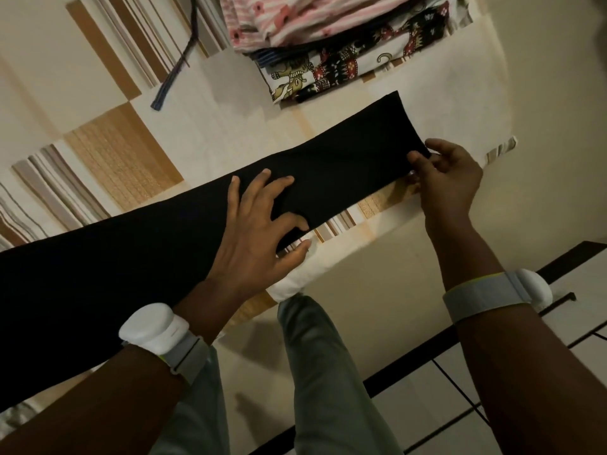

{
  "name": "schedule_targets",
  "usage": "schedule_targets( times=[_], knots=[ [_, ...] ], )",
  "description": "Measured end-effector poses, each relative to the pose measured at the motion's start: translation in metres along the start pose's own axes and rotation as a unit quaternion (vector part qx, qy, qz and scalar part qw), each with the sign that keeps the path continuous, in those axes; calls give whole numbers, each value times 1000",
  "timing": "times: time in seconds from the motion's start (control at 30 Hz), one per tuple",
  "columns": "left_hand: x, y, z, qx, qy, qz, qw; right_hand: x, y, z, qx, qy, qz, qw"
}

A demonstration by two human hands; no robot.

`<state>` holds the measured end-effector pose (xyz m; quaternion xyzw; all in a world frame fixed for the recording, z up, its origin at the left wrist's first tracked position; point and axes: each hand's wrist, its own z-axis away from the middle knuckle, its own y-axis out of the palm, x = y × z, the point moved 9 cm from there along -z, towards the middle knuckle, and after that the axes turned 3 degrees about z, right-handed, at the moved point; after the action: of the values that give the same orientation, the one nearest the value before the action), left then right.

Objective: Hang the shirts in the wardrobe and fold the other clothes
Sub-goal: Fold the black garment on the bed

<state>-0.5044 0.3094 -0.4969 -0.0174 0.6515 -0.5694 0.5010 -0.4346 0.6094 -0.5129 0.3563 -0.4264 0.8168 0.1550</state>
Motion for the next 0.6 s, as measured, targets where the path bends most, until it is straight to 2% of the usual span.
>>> schedule_targets(
  times=[0.03,0.1,0.17,0.23,0.3,0.37,0.47,0.5,0.53,0.6],
  knots=[
    [3,1,1,2,-6,7,1000,2,0,-1,2,-3,11,1000],
    [10,-3,3,-4,-14,3,1000,26,0,4,-23,-69,95,993],
    [13,-1,3,7,-20,-22,1000,63,8,17,-56,-191,193,961],
    [16,2,5,22,-19,-50,998,94,41,39,-23,-306,240,921],
    [19,-1,7,7,-24,-73,997,110,92,72,61,-413,284,863],
    [33,-13,19,-35,-72,-92,992,107,147,118,161,-509,325,781],
    [67,-22,58,-63,-165,-137,975,67,198,165,273,-570,414,655],
    [84,-26,83,-59,-195,-149,968,59,208,173,281,-580,427,635],
    [98,-26,104,-48,-215,-158,963,56,210,170,276,-577,434,635],
    [123,-25,149,-19,-236,-178,955,56,209,157,250,-553,445,659]
  ],
)
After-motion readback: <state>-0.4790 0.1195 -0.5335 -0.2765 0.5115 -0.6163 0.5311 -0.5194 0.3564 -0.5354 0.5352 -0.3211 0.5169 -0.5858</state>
